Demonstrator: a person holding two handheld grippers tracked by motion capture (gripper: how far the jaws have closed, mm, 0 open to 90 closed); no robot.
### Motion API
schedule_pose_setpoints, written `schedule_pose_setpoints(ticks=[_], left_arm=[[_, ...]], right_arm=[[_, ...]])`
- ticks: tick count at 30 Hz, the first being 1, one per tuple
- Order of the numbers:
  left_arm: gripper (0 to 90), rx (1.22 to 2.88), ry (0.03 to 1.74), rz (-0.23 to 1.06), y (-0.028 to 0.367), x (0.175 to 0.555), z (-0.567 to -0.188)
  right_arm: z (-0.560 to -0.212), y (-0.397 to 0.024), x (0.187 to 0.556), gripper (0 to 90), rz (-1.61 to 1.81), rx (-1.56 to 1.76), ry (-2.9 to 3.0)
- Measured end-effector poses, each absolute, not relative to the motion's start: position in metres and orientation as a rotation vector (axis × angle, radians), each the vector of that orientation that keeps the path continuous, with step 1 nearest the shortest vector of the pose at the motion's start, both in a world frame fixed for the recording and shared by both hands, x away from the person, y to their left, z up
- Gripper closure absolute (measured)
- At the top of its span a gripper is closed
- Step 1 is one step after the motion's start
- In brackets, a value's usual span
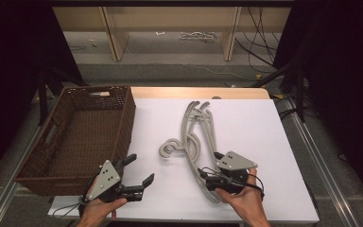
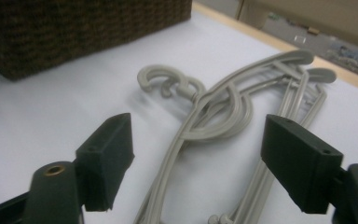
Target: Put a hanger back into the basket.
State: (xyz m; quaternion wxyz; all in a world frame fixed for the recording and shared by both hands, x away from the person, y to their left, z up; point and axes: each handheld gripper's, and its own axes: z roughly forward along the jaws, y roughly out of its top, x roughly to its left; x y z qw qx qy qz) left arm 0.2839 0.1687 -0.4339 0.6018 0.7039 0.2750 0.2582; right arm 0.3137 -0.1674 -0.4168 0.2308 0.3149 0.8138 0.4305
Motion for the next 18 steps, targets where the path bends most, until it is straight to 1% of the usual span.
schedule_pose_setpoints(ticks=[2,6,7,10,11,18], left_arm=[[15.5,1.630,0.634,0.604,0.169,0.284,-0.434],[15.5,1.632,0.635,0.603,0.170,0.284,-0.433],[15.6,1.629,0.635,0.603,0.170,0.284,-0.433],[15.5,1.632,0.634,0.601,0.170,0.284,-0.433],[15.5,1.632,0.633,0.601,0.170,0.284,-0.433],[15.6,1.643,0.620,0.602,0.169,0.284,-0.433]], right_arm=[[-0.416,-0.159,0.324,32.4,1.132,0.869,2.302],[-0.418,-0.151,0.335,35.3,1.053,0.897,2.389],[-0.421,-0.148,0.341,37.5,1.013,0.920,2.429],[-0.423,-0.146,0.348,37.9,0.959,0.942,2.473],[-0.425,-0.143,0.352,41.2,0.940,0.933,2.489],[-0.429,-0.136,0.362,47.4,0.849,0.963,2.587]])
